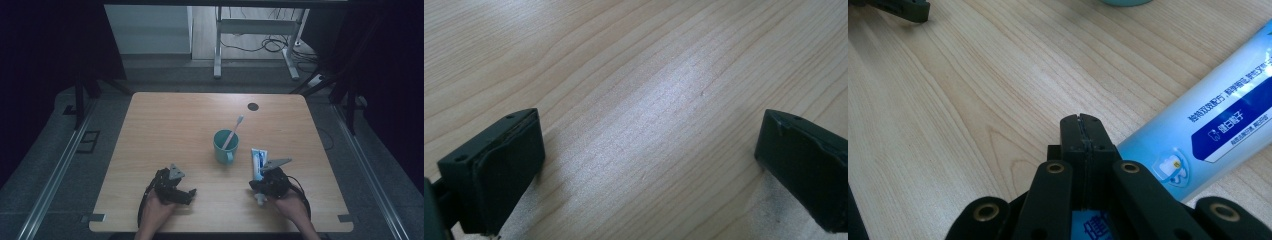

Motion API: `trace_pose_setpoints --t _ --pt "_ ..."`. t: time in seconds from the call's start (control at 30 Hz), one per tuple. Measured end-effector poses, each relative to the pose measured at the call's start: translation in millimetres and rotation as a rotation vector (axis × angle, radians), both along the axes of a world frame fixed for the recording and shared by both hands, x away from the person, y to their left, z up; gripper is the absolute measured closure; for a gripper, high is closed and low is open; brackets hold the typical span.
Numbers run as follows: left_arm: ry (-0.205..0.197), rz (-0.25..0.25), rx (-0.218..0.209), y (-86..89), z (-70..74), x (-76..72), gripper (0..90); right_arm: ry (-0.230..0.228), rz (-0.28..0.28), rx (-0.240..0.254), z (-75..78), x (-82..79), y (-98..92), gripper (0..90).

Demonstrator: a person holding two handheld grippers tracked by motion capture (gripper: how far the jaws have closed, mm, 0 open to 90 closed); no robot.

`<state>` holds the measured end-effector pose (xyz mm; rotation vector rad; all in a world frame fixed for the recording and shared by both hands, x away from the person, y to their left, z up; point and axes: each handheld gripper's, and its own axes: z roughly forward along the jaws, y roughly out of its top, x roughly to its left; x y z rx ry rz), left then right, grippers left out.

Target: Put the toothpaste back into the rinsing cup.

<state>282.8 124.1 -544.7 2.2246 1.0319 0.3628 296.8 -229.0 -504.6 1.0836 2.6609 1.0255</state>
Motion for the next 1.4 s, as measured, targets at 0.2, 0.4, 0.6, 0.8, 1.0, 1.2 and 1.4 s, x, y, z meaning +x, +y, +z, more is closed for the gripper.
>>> trace_pose_setpoints --t 0.2,0.4,0.6,0.8,1.0,1.2,1.4 --pt "0.000 0.000 0.000 0.0 0.0 0.0 0.0 0.009 -0.019 -0.026 -2.7 0.0 -6.2 88.4" --pt "0.000 0.001 -0.001 0.0 0.0 0.0 0.0 0.010 -0.036 -0.030 -3.7 -0.2 -16.8 87.3" --pt "0.000 0.000 0.000 0.0 0.0 0.0 0.0 0.011 -0.054 -0.036 -3.9 0.3 -28.6 86.8" --pt "0.000 -0.002 0.003 0.2 0.1 0.1 0.0 0.007 -0.064 -0.043 -3.1 -0.2 -36.8 86.1" --pt "0.000 -0.001 0.002 0.1 0.1 0.0 0.0 0.009 -0.045 -0.058 0.5 -1.6 -32.9 80.4" --pt "0.001 -0.002 0.002 0.2 0.1 0.0 0.0 -0.014 -0.042 -0.084 14.8 -0.4 -32.1 71.8" --pt "0.003 0.000 0.001 0.1 0.1 -0.1 0.0 -0.003 -0.065 -0.133 22.6 5.3 -35.0 60.7"
